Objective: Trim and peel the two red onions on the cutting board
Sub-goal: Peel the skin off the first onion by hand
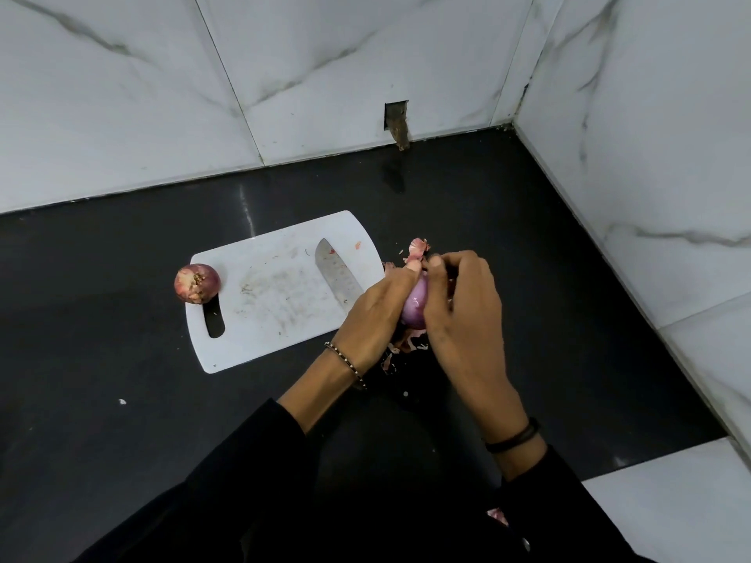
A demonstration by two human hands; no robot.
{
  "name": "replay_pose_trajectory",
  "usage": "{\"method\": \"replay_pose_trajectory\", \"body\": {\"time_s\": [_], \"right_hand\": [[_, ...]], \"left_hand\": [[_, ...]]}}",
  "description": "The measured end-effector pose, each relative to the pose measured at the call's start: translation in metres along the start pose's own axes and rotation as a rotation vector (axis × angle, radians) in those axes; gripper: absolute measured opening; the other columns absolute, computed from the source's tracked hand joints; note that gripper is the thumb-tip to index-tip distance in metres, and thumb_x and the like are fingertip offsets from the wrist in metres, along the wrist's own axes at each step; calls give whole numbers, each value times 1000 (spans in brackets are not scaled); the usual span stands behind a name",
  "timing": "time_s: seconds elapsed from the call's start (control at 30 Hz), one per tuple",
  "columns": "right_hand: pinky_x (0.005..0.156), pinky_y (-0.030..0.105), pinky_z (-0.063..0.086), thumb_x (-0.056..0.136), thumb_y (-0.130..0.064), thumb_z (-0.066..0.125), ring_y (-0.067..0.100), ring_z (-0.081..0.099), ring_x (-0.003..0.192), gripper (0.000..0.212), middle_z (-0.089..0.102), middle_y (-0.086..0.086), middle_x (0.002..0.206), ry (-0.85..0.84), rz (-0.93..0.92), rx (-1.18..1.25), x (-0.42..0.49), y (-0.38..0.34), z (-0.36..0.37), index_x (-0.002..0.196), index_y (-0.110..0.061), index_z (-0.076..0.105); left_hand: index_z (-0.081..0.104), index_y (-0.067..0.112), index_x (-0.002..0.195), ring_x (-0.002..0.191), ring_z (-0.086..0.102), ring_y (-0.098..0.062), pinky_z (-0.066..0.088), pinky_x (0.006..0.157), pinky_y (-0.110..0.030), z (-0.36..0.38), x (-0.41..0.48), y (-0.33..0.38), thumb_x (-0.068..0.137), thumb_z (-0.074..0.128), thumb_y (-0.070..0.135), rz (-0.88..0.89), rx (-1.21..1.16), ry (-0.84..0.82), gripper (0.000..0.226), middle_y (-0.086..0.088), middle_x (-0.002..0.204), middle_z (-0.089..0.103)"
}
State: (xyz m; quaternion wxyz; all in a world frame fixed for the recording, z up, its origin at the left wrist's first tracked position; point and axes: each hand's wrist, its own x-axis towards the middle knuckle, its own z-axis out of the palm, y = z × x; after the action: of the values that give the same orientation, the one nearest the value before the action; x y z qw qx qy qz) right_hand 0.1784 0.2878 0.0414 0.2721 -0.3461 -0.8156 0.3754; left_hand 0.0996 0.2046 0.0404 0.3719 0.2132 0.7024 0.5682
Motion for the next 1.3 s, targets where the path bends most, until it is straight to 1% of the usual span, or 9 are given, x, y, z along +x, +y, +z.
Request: {"method": "replay_pose_trajectory", "body": {"time_s": [0.1, 0.17, 0.37, 0.5, 0.63, 0.73, 0.93, 1.1, 1.3], "right_hand": [[69, 10, 40, 103, -29, 51, 5, 53, 89, 13, 54, -2, 109, -27, 112, -2, 12, 11, -8, 108, -18, 55], [67, 7, 40, 103, -31, 52, -1, 53, 87, 11, 54, -7, 106, -16, 133, 13, 17, 17, -18, 108, -22, 53], [76, 4, 45, 99, -27, 60, -5, 62, 90, 5, 63, -17, 96, -42, -23, 99, 11, 11, -30, 104, -29, 60], [70, 14, 51, 98, -28, 63, 8, 67, 81, 5, 67, -14, 86, -82, -138, 205, -1, 5, -35, 99, -27, 68], [72, 22, 52, 92, -27, 69, 11, 64, 85, 11, 65, -11, 96, -128, -246, 198, -9, 4, -39, 102, -24, 68], [69, 30, 52, 84, -37, 76, 16, 63, 80, 23, 65, -8, 92, -152, -256, 253, -11, 3, -42, 95, -18, 68], [68, 13, 43, 66, -51, 85, 11, 54, 81, 58, 58, -4, 101, -209, -358, 158, -9, 1, -40, 105, -15, 61], [69, 11, 43, 70, -50, 81, 5, 51, 83, 55, 55, -3, 104, -221, -352, 93, -9, 3, -35, 108, -16, 61], [67, 10, 42, 68, -44, 86, 2, 50, 82, 46, 53, -6, 100, -216, -319, 103, -7, 5, -33, 98, -18, 61]], "left_hand": [[73, 33, 85, 74, 66, -6, 48, 68, -25, -5, -8, 6, 101, 37, 55, 17, -24, -29, 45, 7, 79, 73], [74, 33, 87, 82, 69, -8, 46, 70, -23, -7, -9, 8, 101, 36, 56, 9, -41, -44, 46, 5, 85, 75], [72, 28, 76, 75, 70, -17, 48, 57, -18, -7, -6, 15, 98, 42, 53, -83, -123, 43, 45, 0, 77, 75], [73, 26, 68, 63, 66, -19, 46, 48, -19, -6, -5, 16, 99, 45, 49, -86, -192, 34, 48, -4, 70, 72], [72, 27, 69, 51, 62, -16, 46, 45, -23, -6, -5, 18, 103, 41, 43, -76, -251, 35, 49, -3, 61, 67], [69, 28, 78, 69, 67, -15, 51, 52, -23, -7, -2, 18, 103, 40, 36, -68, -277, 93, 39, -4, 81, 69], [76, 30, 72, 87, 68, -15, 55, 88, -38, -5, 0, 16, 102, 43, 35, -44, -268, 75, 45, 3, 81, 72], [74, 29, 78, 91, 68, -20, 53, 90, -41, -4, 0, 16, 102, 41, 41, -46, -223, 71, 43, -3, 90, 72], [70, 44, 55, 63, 64, 1, 51, 73, -25, -2, -3, 25, 105, 37, 32, -24, -155, 104, 61, 16, 59, 66]]}}
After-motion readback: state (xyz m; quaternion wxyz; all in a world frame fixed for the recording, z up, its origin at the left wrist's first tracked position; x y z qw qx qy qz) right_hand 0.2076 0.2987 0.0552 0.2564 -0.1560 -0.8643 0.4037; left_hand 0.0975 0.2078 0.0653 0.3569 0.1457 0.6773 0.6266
